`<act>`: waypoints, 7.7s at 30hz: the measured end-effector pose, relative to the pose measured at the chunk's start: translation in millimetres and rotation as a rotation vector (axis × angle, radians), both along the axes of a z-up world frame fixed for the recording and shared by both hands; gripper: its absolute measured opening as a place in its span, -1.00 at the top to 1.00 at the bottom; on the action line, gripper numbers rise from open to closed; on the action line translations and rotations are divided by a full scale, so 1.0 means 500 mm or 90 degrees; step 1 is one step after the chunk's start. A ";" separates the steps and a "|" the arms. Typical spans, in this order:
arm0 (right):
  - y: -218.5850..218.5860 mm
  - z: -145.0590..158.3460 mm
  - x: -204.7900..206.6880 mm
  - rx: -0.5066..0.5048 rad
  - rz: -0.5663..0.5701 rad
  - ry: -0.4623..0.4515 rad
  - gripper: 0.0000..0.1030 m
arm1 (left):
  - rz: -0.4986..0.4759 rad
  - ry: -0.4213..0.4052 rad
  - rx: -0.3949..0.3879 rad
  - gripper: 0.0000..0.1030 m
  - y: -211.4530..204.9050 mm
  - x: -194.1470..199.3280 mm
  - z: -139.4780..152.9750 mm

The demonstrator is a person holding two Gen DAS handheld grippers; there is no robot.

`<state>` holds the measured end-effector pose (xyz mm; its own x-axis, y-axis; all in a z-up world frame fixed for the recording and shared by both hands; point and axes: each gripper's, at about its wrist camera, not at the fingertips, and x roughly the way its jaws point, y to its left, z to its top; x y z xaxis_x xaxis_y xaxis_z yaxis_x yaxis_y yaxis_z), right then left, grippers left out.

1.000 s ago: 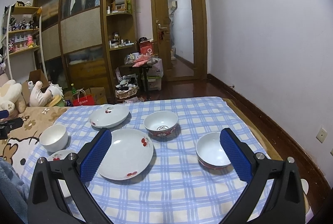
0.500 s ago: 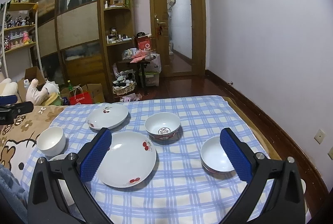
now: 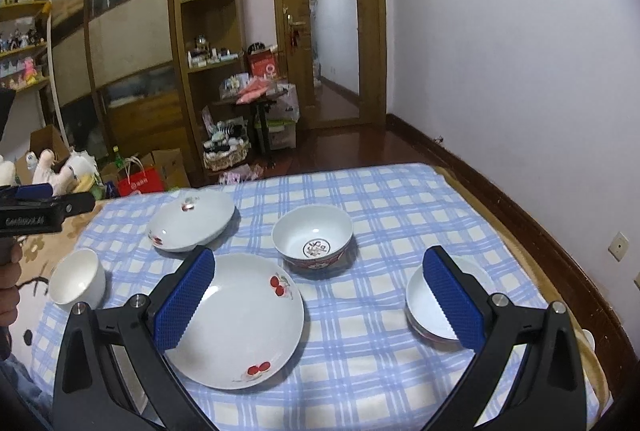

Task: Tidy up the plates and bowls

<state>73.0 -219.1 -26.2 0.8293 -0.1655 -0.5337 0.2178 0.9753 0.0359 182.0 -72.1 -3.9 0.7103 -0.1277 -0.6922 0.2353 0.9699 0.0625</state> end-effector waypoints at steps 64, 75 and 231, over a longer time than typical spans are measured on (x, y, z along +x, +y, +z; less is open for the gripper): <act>-0.010 -0.271 0.133 0.153 0.115 0.240 0.73 | -0.090 0.279 0.011 0.64 -0.097 0.083 -0.328; -0.004 -0.265 0.128 0.135 0.128 0.245 0.76 | -0.071 0.293 -0.019 0.69 -0.082 0.077 -0.320; 0.115 -0.040 -0.083 0.005 0.029 0.177 -1.00 | -0.100 0.230 0.111 -0.81 0.031 -0.175 -0.083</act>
<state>31.6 -161.4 -46.1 0.6573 -0.1268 -0.7429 0.1761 0.9843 -0.0122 94.7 -56.5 -45.2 0.4000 -0.0743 -0.9135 0.4155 0.9031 0.1085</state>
